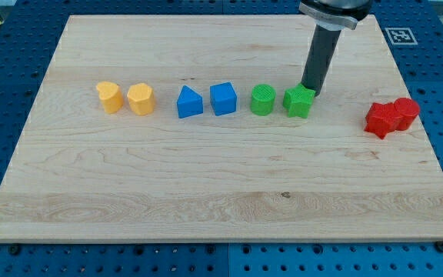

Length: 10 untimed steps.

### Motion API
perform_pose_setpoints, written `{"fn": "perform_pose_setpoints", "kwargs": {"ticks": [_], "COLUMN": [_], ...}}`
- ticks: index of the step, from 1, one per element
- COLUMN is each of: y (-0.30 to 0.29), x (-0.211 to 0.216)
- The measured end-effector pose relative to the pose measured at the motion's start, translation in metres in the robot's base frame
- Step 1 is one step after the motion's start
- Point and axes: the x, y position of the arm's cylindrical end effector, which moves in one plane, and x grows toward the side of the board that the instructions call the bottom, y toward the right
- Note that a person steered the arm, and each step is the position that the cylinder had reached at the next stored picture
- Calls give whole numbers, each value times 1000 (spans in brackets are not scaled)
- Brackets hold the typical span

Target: Place the red blocks parallel to each other

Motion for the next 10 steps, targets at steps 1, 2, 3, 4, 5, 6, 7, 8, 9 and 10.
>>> {"fn": "perform_pose_setpoints", "kwargs": {"ticks": [1, 2, 3, 4, 5, 6, 7, 8, 9, 10], "y": [0, 23, 84, 207, 209, 208, 207, 207, 172, 112], "x": [-7, -30, -42, -40, -38, -24, 47, 97, 114, 87]}}
